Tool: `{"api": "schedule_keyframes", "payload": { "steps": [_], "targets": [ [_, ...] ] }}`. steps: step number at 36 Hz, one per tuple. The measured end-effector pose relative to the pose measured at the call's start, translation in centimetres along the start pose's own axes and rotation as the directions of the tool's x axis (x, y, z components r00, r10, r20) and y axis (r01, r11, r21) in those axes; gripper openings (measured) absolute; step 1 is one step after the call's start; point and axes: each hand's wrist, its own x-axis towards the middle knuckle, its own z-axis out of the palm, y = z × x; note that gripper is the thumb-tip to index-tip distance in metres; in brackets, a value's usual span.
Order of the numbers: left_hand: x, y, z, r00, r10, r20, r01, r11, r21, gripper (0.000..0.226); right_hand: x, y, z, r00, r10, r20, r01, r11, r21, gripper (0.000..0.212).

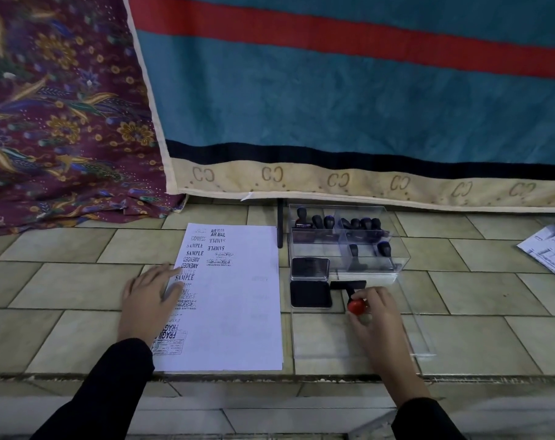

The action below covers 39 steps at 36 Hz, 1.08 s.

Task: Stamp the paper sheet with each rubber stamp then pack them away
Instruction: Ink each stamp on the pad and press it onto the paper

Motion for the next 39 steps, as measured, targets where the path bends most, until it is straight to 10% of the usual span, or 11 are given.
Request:
{"api": "schedule_keyframes", "payload": {
  "steps": [12,20,29,39],
  "targets": [
    [-0.1,0.0,0.0,1.000,0.004,-0.014,-0.004,1.000,-0.012,0.026,1.3,0.5,0.3,0.998,0.019,0.068,-0.017,1.000,-0.027,0.029],
    [-0.1,0.3,-0.2,1.000,-0.003,-0.003,0.003,1.000,-0.019,0.039,8.0,-1.6,-1.3,0.983,0.088,-0.163,-0.078,0.995,0.066,0.018],
    [-0.2,0.3,-0.3,1.000,-0.003,0.001,0.003,1.000,-0.030,0.041,16.1,1.4,0.5,0.876,0.407,0.258,-0.281,0.866,-0.414,0.024],
    [-0.1,0.4,-0.4,1.000,-0.010,0.012,0.010,1.000,-0.026,0.042,17.8,1.5,1.8,0.866,0.445,0.226,-0.329,0.849,-0.413,0.029]
  ]
}}
